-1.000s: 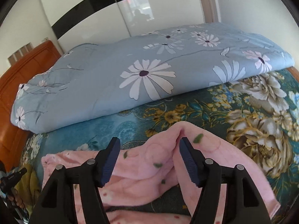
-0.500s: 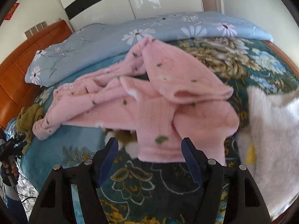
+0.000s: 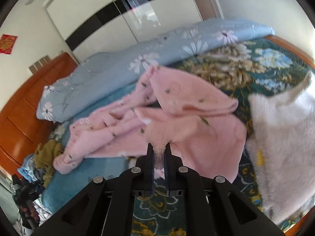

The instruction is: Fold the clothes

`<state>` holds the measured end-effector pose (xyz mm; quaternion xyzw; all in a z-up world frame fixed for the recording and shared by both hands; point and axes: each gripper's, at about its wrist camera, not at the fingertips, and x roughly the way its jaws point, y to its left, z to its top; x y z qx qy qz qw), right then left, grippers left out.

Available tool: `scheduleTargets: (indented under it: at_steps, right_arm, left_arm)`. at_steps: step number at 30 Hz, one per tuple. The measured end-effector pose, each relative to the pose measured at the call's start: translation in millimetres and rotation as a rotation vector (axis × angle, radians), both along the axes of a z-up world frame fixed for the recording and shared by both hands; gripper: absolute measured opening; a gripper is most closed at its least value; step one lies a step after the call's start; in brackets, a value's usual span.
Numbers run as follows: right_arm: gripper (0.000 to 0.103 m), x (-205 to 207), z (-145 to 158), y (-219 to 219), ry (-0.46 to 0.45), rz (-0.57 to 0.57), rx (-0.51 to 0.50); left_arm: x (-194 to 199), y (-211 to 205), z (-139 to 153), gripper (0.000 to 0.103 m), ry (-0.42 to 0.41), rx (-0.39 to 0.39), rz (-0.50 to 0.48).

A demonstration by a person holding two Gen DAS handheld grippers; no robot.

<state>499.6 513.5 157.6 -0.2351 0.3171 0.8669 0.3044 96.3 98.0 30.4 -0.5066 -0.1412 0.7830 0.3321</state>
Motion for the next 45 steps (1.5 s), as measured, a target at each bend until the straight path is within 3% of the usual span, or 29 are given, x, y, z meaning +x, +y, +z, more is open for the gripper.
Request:
scheduleTargets:
  at_steps: [4, 8, 13, 16, 19, 20, 22, 23, 25, 29, 32, 36, 39, 42, 45]
  right_arm:
    - [0.008, 39.1, 76.9, 2.1, 0.110, -0.061, 0.149]
    - [0.008, 56.6, 87.2, 49.8, 0.059, -0.219, 0.166]
    - [0.008, 52.7, 32.0, 135.2, -0.125, -0.408, 0.065]
    - [0.009, 64.3, -7.0, 164.4, -0.114, -0.490, -0.030]
    - [0.012, 67.5, -23.5, 170.7, -0.111, -0.503, -0.052]
    - [0.019, 67.7, -26.1, 170.1, -0.114, -0.497, -0.046]
    - [0.048, 72.6, -22.5, 164.3, -0.101, -0.497, -0.019]
    - [0.054, 76.7, -17.2, 159.3, -0.088, -0.503, 0.003]
    - [0.054, 87.0, -6.0, 145.3, -0.060, -0.500, 0.038]
    - [0.054, 104.7, 2.3, 97.5, 0.020, -0.386, 0.032]
    - [0.054, 100.2, -16.4, 56.0, 0.053, -0.212, -0.039]
    - [0.054, 54.7, -71.4, 32.9, -0.056, -0.066, -0.139]
    - [0.054, 32.5, -112.5, 52.1, -0.058, -0.153, -0.240]
    - [0.054, 34.1, -138.1, 76.8, 0.040, -0.343, -0.345]
    - [0.054, 33.3, -149.3, 90.9, 0.125, -0.444, -0.364]
  left_arm:
    - [0.4, 6.4, -3.5, 0.072, -0.013, 0.007, -0.004]
    - [1.7, 19.9, -14.8, 0.072, -0.053, -0.002, -0.025]
    - [0.2, 32.3, -20.2, 0.072, -0.074, -0.023, -0.048]
    - [-6.3, 36.7, -18.4, 0.072, -0.057, -0.043, -0.046]
    - [-21.4, 46.5, -20.6, 0.074, -0.048, -0.036, -0.044]
    - [-28.1, 52.1, -23.7, 0.075, -0.054, -0.036, -0.045]
    - [-41.7, 64.7, -32.2, 0.075, -0.065, -0.037, -0.044]
    - [-48.6, 71.0, -37.3, 0.075, -0.073, -0.035, -0.043]
    - [-62.4, 80.3, -51.3, 0.075, -0.109, -0.027, -0.017]
    - [-76.7, 82.7, -73.5, 0.075, -0.170, 0.048, 0.054]
    - [-77.2, 81.3, -74.8, 0.075, -0.159, 0.117, 0.078]
    - [-76.6, 88.9, -75.1, 0.075, -0.147, 0.119, 0.085]
    - [-79.5, 87.0, -75.7, 0.075, -0.172, 0.143, 0.088]
    - [-83.2, 78.9, -79.8, 0.075, -0.203, 0.193, 0.097]
    - [-85.9, 76.9, -83.1, 0.075, -0.210, 0.225, 0.104]
